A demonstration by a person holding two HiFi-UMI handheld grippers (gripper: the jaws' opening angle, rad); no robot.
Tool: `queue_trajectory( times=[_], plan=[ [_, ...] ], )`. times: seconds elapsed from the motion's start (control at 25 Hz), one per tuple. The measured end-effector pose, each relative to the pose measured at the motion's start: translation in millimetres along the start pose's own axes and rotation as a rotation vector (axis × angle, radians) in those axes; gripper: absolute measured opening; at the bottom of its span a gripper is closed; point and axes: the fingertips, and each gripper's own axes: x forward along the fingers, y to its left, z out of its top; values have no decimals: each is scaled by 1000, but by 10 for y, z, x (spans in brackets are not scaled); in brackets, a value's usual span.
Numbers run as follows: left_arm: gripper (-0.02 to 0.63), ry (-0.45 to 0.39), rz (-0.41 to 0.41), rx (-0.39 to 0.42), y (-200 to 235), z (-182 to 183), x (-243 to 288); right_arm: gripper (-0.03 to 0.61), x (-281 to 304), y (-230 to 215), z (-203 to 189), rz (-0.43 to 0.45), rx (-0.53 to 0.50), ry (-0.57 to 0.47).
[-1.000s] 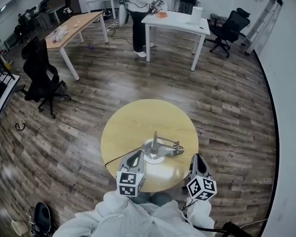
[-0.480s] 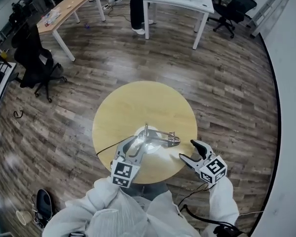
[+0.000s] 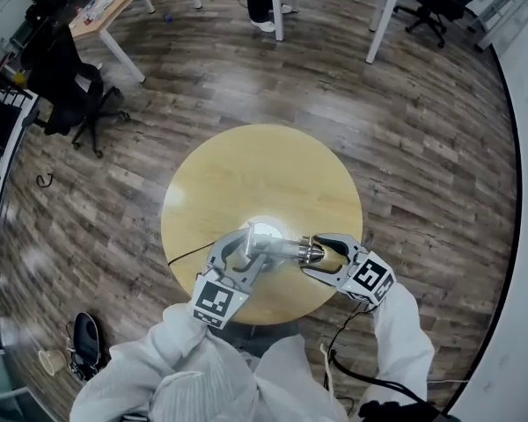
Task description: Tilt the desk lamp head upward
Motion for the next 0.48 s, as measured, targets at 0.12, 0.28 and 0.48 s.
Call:
queue_trajectory(
  times=[0.12, 0.28, 0.48],
  plan=[
    [143, -18, -6, -1, -27, 38, 37, 279, 52, -24, -69, 31, 14, -6],
    [141, -17, -27, -25, -20, 57, 41, 273, 54, -25, -54, 39, 22, -12],
    [140, -6, -38, -14, -30, -4, 78, 272, -31, -37, -60, 14, 13, 22]
  ],
)
